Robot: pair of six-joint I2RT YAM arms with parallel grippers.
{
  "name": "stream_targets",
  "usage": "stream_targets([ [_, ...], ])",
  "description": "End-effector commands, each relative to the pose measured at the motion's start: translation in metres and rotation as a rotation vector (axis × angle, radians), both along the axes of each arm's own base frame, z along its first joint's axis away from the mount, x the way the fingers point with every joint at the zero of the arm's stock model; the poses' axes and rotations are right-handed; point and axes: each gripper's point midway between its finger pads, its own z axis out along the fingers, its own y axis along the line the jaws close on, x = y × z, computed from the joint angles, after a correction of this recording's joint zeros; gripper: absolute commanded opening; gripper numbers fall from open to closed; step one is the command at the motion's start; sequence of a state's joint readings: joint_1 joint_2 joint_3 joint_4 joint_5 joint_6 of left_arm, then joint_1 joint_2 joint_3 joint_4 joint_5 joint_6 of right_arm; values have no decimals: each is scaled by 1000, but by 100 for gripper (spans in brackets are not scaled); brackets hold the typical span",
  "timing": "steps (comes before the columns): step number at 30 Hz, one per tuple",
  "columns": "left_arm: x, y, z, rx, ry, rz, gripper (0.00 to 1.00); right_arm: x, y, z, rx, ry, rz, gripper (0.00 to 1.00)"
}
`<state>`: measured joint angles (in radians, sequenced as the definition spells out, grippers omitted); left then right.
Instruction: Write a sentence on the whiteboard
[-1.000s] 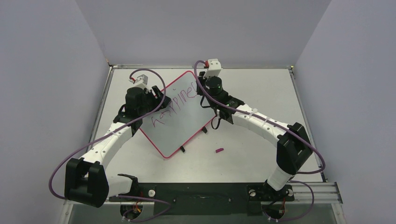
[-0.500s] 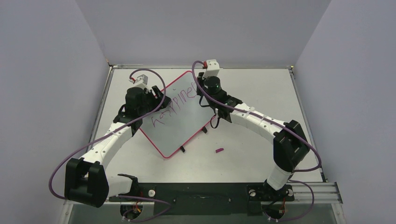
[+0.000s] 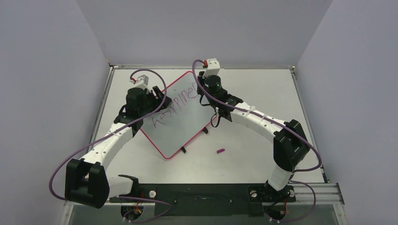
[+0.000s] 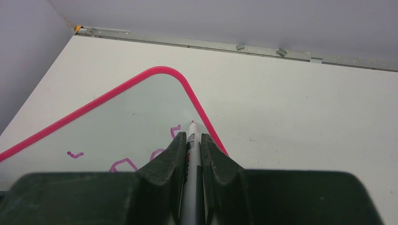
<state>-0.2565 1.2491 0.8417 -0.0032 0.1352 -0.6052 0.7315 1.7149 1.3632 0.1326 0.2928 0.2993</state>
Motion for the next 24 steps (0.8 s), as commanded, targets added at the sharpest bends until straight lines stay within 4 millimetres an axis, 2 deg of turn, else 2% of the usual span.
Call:
stream_targets([
  [1,-3,-7,-12,51,-12,-47,47,5,6,12,23,-18,19,0],
  [14,-3,-8,-13,52,-11,-49,47,-1,14,10,43,-6,53,0],
  [24,-3,-8,-13,51,-10,-50,46,-9,20,1,41,14,73,0],
])
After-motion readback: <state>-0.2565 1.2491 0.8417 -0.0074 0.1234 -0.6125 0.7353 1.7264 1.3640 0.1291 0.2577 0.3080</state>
